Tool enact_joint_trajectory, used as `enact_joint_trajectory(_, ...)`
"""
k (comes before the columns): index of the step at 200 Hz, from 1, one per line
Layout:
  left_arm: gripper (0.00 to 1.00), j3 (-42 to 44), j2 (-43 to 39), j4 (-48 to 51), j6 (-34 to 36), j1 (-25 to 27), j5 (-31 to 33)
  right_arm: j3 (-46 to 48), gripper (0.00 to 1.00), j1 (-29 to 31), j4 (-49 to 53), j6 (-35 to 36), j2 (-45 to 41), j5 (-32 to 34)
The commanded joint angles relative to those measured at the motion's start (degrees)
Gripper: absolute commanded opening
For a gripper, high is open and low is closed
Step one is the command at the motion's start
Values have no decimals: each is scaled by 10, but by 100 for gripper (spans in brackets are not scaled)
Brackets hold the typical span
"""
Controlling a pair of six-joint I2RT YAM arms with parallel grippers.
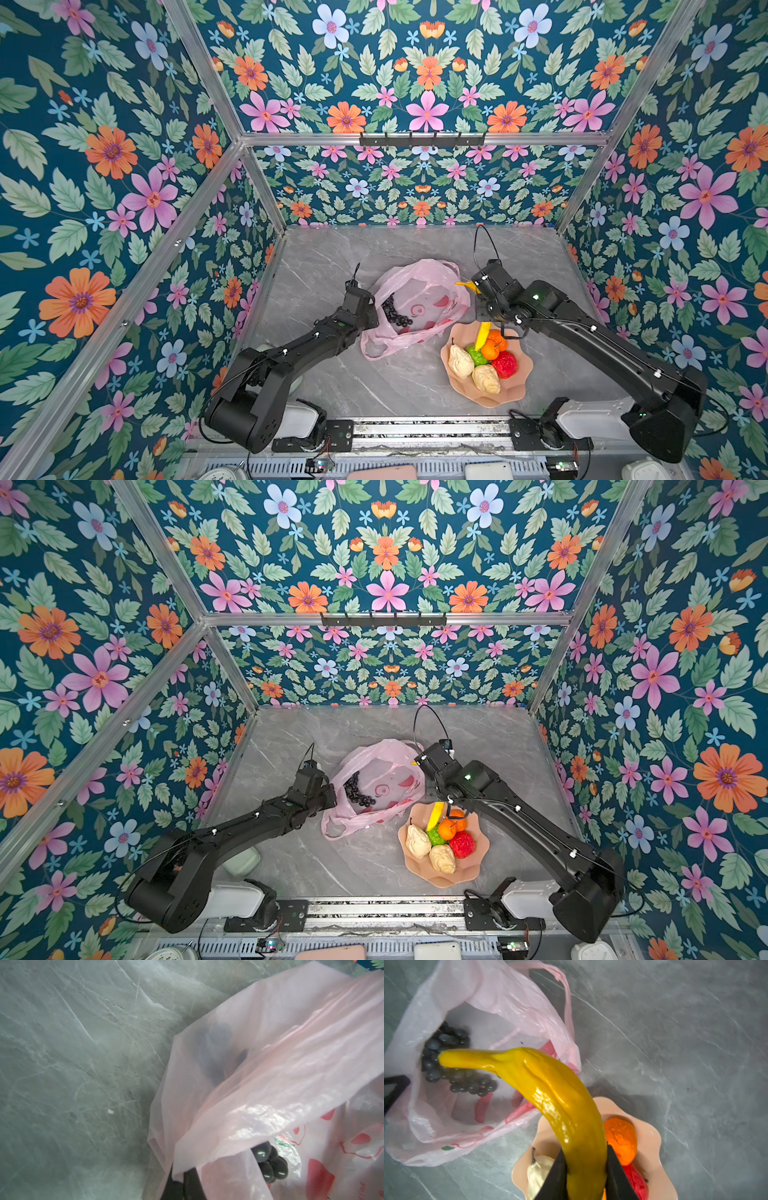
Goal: Take the fake fruits out of the plastic bag
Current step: 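Carry the banana over the peach bowl and lower it onto the fruits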
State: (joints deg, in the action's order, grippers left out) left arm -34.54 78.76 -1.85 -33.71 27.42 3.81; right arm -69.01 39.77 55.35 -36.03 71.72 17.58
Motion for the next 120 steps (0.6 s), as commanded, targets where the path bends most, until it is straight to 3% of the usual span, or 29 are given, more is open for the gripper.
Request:
enact_joint_trajectory(1, 0, 0, 10, -19, 2, -1, -7, 25, 20, -14, 58, -50, -40, -14)
enact_joint_trajectory(53, 0, -11, 31, -25, 6, 0, -14, 106, 18, -73, 96, -102, -132, -59)
enact_joint_trajectory(120, 0, -10, 37, -26, 7, 0, -19, 183, 18, -80, 117, -173, -190, -66)
